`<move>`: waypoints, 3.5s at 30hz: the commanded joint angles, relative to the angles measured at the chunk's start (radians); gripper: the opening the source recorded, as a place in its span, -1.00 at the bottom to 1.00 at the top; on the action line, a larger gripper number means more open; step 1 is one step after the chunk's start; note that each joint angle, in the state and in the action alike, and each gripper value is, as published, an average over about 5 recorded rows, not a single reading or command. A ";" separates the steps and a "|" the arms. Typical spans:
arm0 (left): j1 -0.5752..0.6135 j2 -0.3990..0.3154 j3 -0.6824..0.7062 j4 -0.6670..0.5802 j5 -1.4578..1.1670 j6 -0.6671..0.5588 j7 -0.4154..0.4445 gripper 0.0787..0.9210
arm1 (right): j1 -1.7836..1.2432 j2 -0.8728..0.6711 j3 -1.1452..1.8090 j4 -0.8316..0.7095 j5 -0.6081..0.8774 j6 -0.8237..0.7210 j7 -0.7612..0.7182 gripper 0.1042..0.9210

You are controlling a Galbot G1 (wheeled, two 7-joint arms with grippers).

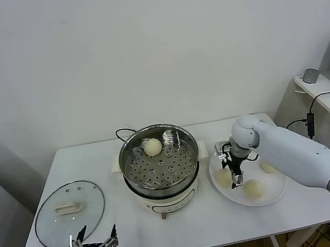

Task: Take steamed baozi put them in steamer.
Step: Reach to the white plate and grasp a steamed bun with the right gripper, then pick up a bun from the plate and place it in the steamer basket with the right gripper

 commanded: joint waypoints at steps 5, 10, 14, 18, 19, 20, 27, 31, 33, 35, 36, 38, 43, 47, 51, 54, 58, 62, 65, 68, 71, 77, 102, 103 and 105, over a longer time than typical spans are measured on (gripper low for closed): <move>-0.002 -0.049 0.002 0.005 0.009 -0.003 -0.001 0.77 | -0.008 0.022 0.008 -0.025 -0.023 0.012 0.007 0.76; -0.002 -0.049 0.003 0.004 0.009 -0.003 -0.001 0.77 | -0.007 0.022 0.008 -0.026 -0.024 0.012 0.006 0.76; -0.003 -0.049 0.004 0.005 0.009 -0.003 -0.001 0.77 | -0.008 0.022 0.009 -0.029 -0.022 0.012 0.011 0.69; -0.004 -0.049 0.004 0.005 0.009 -0.003 -0.001 0.77 | -0.007 0.023 0.010 -0.031 -0.021 0.012 0.014 0.42; -0.004 -0.049 0.005 0.005 0.009 -0.003 -0.001 0.77 | -0.006 0.023 0.011 -0.032 -0.020 0.012 0.015 0.36; -0.004 -0.049 0.005 0.004 0.010 -0.003 -0.001 0.77 | -0.005 0.022 0.012 -0.031 -0.020 0.012 0.015 0.30; -0.009 -0.049 0.011 0.005 0.014 -0.003 -0.001 0.77 | 0.072 -0.029 -0.013 0.008 0.032 -0.002 0.007 0.08; -0.015 -0.049 0.012 0.004 0.035 -0.007 -0.001 0.77 | 0.223 -0.087 -0.116 0.057 0.162 -0.037 -0.014 0.07; -0.017 -0.049 0.010 0.004 0.049 -0.010 -0.001 0.77 | 0.326 -0.108 -0.192 0.076 0.245 -0.060 -0.025 0.07; -0.018 -0.049 0.008 0.001 0.053 -0.011 -0.001 0.77 | 0.442 -0.117 -0.274 0.084 0.316 -0.076 -0.034 0.07; -0.019 -0.049 0.007 -0.001 0.052 -0.011 -0.001 0.77 | 0.503 -0.116 -0.317 0.086 0.350 -0.084 -0.037 0.08; -0.020 -0.049 0.006 -0.005 0.053 -0.011 0.000 0.77 | 0.612 -0.104 -0.389 0.083 0.402 -0.094 -0.041 0.08; -0.023 -0.049 0.005 -0.018 0.055 -0.009 0.000 0.77 | 0.803 -0.036 -0.523 0.074 0.514 -0.130 -0.061 0.08; -0.023 -0.049 0.004 -0.031 0.054 -0.009 0.000 0.77 | 0.854 0.061 -0.557 0.066 0.583 -0.181 -0.063 0.07; -0.022 -0.049 0.007 -0.044 0.054 -0.010 -0.002 0.77 | 0.839 0.189 -0.562 0.043 0.640 -0.239 -0.051 0.08; -0.019 -0.049 0.010 -0.053 0.053 -0.010 -0.004 0.77 | 0.813 0.295 -0.564 0.014 0.655 -0.276 -0.038 0.08; -0.011 -0.049 0.015 -0.074 0.052 -0.012 -0.009 0.77 | 0.767 0.411 -0.565 -0.042 0.662 -0.308 -0.021 0.07; -0.005 -0.049 0.020 -0.092 0.051 -0.015 -0.012 0.77 | 0.714 0.509 -0.562 -0.113 0.634 -0.319 -0.005 0.07; -0.005 -0.049 0.021 -0.095 0.048 -0.015 -0.012 0.77 | 0.675 0.577 -0.552 -0.163 0.603 -0.323 0.008 0.07; -0.007 -0.049 0.022 -0.096 0.043 -0.013 -0.012 0.77 | 0.636 0.627 -0.543 -0.197 0.572 -0.326 0.021 0.07; -0.008 -0.049 0.022 -0.097 0.036 -0.012 -0.013 0.77 | 0.593 0.664 -0.536 -0.226 0.536 -0.330 0.032 0.07; -0.009 -0.049 0.021 -0.095 0.024 -0.011 -0.016 0.77 | 0.529 0.695 -0.529 -0.271 0.473 -0.330 0.045 0.07; -0.012 -0.049 0.027 -0.089 0.020 -0.012 -0.015 0.77 | 0.487 0.670 -0.499 -0.281 0.445 -0.334 0.088 0.31; -0.012 -0.049 0.027 -0.089 0.020 -0.012 -0.015 0.77 | 0.489 0.667 -0.498 -0.278 0.445 -0.335 0.090 0.37; -0.011 -0.049 0.027 -0.090 0.020 -0.012 -0.015 0.77 | 0.494 0.655 -0.491 -0.267 0.445 -0.337 0.092 0.52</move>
